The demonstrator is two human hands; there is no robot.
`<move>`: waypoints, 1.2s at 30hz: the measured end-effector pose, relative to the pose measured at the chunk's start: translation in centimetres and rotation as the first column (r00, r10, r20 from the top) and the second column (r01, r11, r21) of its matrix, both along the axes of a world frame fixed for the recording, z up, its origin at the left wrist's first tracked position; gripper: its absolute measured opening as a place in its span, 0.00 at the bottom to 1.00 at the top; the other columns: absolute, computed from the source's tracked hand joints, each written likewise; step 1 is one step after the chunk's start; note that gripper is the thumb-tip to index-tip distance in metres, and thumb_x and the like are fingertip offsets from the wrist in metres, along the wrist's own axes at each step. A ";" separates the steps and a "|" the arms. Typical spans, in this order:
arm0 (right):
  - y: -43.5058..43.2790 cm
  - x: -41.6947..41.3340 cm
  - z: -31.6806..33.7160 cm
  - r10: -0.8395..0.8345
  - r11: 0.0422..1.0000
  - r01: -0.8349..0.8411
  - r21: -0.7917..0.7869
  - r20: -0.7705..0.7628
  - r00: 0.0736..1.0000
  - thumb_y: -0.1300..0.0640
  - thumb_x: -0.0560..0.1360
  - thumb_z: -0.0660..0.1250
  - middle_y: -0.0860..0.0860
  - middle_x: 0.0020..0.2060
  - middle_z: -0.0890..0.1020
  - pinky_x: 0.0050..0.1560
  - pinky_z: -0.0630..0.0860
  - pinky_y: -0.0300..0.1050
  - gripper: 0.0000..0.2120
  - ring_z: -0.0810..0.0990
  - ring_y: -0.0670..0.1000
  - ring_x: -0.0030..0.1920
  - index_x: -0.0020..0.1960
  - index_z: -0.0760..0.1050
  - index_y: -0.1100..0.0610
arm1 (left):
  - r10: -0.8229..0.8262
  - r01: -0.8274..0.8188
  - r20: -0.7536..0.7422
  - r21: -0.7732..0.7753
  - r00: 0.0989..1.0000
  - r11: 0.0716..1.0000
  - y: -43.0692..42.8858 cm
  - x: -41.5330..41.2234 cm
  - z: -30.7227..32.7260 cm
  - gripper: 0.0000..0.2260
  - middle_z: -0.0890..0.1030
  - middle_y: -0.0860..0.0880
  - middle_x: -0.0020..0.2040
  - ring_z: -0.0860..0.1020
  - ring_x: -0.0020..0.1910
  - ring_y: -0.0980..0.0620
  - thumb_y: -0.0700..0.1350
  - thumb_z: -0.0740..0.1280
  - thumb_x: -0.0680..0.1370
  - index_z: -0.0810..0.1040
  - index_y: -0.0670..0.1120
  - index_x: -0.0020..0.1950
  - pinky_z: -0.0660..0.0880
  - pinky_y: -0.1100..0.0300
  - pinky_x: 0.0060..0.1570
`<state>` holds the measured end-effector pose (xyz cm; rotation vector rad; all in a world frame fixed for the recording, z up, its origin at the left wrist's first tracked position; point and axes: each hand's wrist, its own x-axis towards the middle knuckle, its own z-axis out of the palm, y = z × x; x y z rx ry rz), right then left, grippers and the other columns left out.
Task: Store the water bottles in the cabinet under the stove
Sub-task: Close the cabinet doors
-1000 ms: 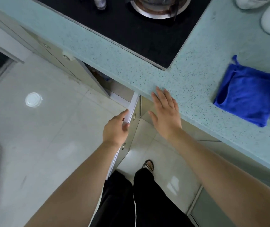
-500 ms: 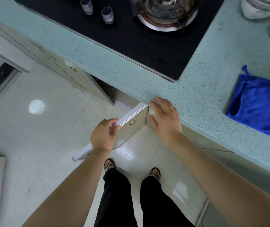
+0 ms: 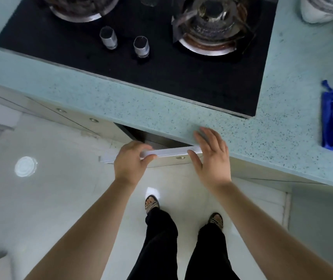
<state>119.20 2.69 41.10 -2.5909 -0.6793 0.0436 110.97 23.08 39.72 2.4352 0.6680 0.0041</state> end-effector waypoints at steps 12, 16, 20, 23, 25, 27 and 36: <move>4.9 -1.3 -0.8 -0.028 0.996 0.033 -0.078 0.060 0.998 0.47 0.76 0.60 0.53 0.70 0.68 0.69 0.59 0.55 0.23 0.59 0.55 0.71 0.69 0.66 0.53 | -0.124 0.123 0.026 0.010 0.992 0.992 5.1 -2.2 0.9 0.08 0.82 0.55 0.47 0.78 0.45 0.52 0.52 0.72 0.70 0.82 0.52 0.47 0.75 0.58 0.41; 5.0 -1.3 -0.8 -0.041 0.997 0.045 -0.061 0.076 0.996 0.47 0.76 0.61 0.53 0.70 0.68 0.69 0.59 0.55 0.23 0.59 0.54 0.71 0.69 0.66 0.52 | -0.094 0.089 0.067 0.073 0.993 0.993 5.9 -1.5 0.5 0.08 0.82 0.54 0.44 0.78 0.42 0.50 0.53 0.74 0.68 0.82 0.52 0.44 0.75 0.58 0.38; 5.2 -1.4 -1.4 -0.078 0.996 0.083 -0.034 0.130 0.988 0.48 0.75 0.63 0.52 0.69 0.70 0.68 0.59 0.52 0.22 0.61 0.54 0.70 0.67 0.67 0.52 | 0.031 -0.041 0.154 0.063 0.988 0.997 6.2 0.2 -0.5 0.11 0.82 0.52 0.45 0.77 0.45 0.49 0.51 0.76 0.65 0.82 0.49 0.43 0.72 0.59 0.41; 5.3 -1.3 -2.1 -0.099 0.994 0.106 -0.029 0.166 0.981 0.49 0.74 0.66 0.52 0.68 0.71 0.68 0.58 0.51 0.23 0.62 0.54 0.70 0.67 0.67 0.51 | 0.108 -0.109 0.198 -0.005 0.974 0.994 6.2 1.2 -1.0 0.11 0.81 0.52 0.47 0.77 0.48 0.49 0.49 0.77 0.64 0.81 0.49 0.44 0.69 0.62 0.43; 5.4 -1.4 -2.2 -0.100 0.994 0.107 -0.037 0.166 0.981 0.49 0.74 0.65 0.52 0.68 0.70 0.68 0.59 0.52 0.23 0.62 0.55 0.70 0.67 0.66 0.51 | 0.116 -0.115 0.221 -0.021 0.968 0.993 6.1 1.4 -1.3 0.11 0.81 0.52 0.47 0.77 0.48 0.49 0.49 0.77 0.65 0.81 0.50 0.43 0.67 0.63 0.42; 5.4 -1.5 -2.0 -0.092 0.993 0.102 -0.055 0.151 0.984 0.48 0.74 0.63 0.52 0.69 0.69 0.69 0.59 0.53 0.23 0.61 0.55 0.71 0.68 0.65 0.51 | 0.126 -0.124 0.236 -0.022 0.964 0.992 6.1 1.7 -1.3 0.11 0.80 0.52 0.47 0.76 0.49 0.48 0.49 0.77 0.65 0.81 0.49 0.43 0.66 0.63 0.41; 4.3 -3.4 1.3 -0.095 0.990 0.089 -0.114 -0.053 0.994 0.45 0.77 0.58 0.52 0.73 0.63 0.73 0.55 0.52 0.25 0.58 0.55 0.74 0.71 0.62 0.54 | 0.213 -0.213 0.086 0.001 0.973 0.977 4.6 2.3 0.4 0.13 0.74 0.47 0.58 0.71 0.57 0.45 0.49 0.75 0.68 0.79 0.50 0.50 0.65 0.58 0.40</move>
